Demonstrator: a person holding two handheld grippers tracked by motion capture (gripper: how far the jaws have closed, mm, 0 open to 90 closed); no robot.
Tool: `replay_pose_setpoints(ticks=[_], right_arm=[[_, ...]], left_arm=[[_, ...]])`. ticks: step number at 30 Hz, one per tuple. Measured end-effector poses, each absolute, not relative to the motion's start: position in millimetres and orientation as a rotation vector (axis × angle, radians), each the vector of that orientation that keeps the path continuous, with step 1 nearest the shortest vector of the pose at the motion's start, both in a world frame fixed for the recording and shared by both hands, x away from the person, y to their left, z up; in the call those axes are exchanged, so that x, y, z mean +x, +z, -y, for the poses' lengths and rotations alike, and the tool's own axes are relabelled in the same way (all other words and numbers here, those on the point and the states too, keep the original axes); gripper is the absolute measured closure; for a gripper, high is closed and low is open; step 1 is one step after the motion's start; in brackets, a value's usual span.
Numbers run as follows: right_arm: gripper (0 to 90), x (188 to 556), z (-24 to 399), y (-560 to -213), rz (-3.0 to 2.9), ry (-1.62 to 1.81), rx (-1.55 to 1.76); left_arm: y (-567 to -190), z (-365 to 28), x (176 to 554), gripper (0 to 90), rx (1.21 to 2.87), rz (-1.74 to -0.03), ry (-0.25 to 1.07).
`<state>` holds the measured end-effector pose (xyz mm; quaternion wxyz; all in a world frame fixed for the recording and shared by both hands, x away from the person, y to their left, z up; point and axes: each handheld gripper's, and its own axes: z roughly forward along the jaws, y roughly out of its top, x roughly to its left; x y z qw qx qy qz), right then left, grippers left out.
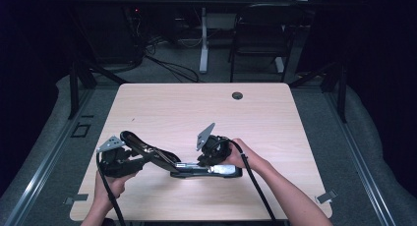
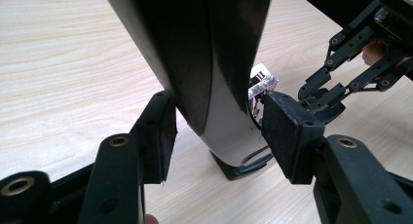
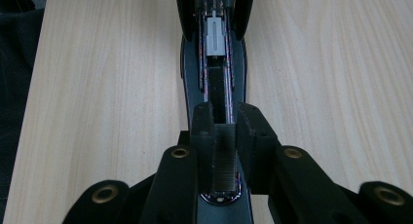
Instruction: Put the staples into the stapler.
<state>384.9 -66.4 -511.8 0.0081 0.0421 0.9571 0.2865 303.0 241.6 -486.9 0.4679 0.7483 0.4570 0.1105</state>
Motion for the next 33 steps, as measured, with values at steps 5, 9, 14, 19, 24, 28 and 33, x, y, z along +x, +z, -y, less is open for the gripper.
replay_pose_setpoints(ticks=[5,9,14,19,24,28,33], right_arm=[[78.4,384.6,66.6,-511.9,-2.993,0.886,0.120],[78.4,384.9,67.7,-512.6,-2.994,0.883,0.118],[78.2,384.4,69.0,-512.4,-2.997,0.875,0.123],[78.2,383.7,68.9,-513.1,-2.988,0.880,0.111],[77.9,383.7,68.4,-513.8,-2.988,0.886,0.114],[77.7,384.3,68.7,-514.2,-2.991,0.891,0.115],[77.4,385.0,69.8,-514.3,-2.994,0.885,0.120]], left_arm=[[-486.9,-241.5,302.9,47.9,1.836,-1.121,0.272],[-486.8,-241.6,303.0,48.0,1.835,-1.120,0.272],[-486.8,-241.6,303.0,48.1,1.835,-1.120,0.272],[-486.7,-241.6,303.1,48.1,1.836,-1.119,0.271],[-486.6,-241.6,303.0,48.1,1.835,-1.119,0.272],[-486.6,-241.7,303.1,48.1,1.836,-1.119,0.270],[-486.6,-241.8,303.1,48.1,1.836,-1.119,0.270]])
